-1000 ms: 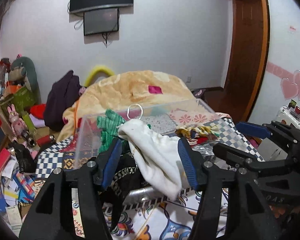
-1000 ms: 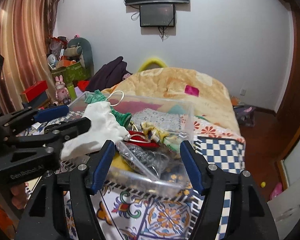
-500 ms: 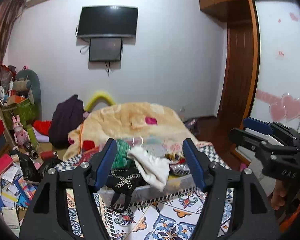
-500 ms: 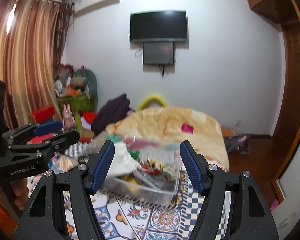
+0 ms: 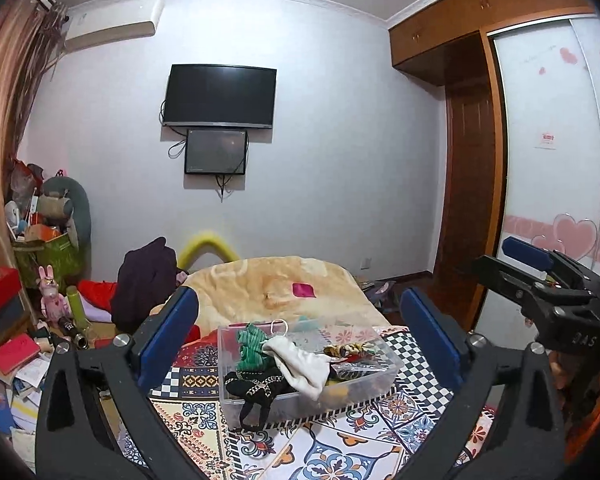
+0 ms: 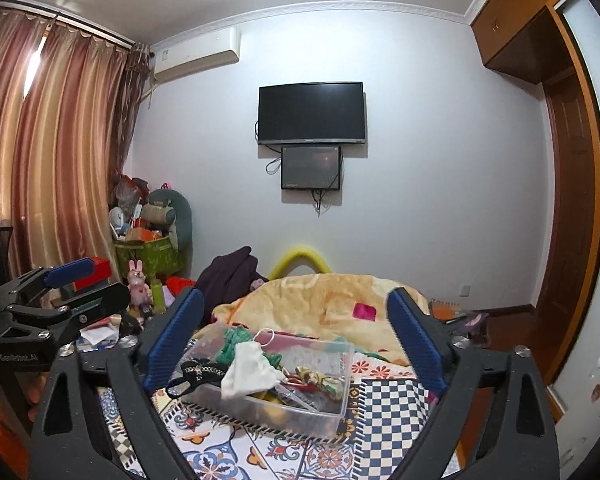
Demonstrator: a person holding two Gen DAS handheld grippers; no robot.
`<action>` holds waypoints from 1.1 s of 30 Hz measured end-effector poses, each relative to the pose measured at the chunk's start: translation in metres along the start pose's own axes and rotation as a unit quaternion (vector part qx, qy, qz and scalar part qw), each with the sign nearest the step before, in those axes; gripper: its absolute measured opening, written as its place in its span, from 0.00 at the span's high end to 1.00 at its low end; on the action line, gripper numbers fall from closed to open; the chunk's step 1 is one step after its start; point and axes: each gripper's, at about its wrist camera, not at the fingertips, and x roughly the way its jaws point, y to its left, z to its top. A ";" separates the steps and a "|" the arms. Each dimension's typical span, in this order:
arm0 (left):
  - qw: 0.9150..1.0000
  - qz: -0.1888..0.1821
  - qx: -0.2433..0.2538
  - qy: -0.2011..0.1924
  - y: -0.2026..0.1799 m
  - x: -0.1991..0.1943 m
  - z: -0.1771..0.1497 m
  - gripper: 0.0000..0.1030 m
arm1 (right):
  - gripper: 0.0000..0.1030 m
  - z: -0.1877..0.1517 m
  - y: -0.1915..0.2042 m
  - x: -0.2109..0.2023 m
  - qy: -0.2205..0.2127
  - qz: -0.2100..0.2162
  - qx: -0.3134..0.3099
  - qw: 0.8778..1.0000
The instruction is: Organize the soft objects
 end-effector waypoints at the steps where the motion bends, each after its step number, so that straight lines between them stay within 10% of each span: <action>1: 1.000 0.001 0.002 -0.002 -0.001 -0.001 -0.001 0.00 | 0.00 0.000 0.000 -0.001 -0.004 -0.002 0.001 1.000; 33: 1.000 0.011 0.008 -0.004 -0.006 -0.008 -0.006 0.00 | 0.00 -0.007 0.000 -0.007 0.000 0.001 0.007 1.000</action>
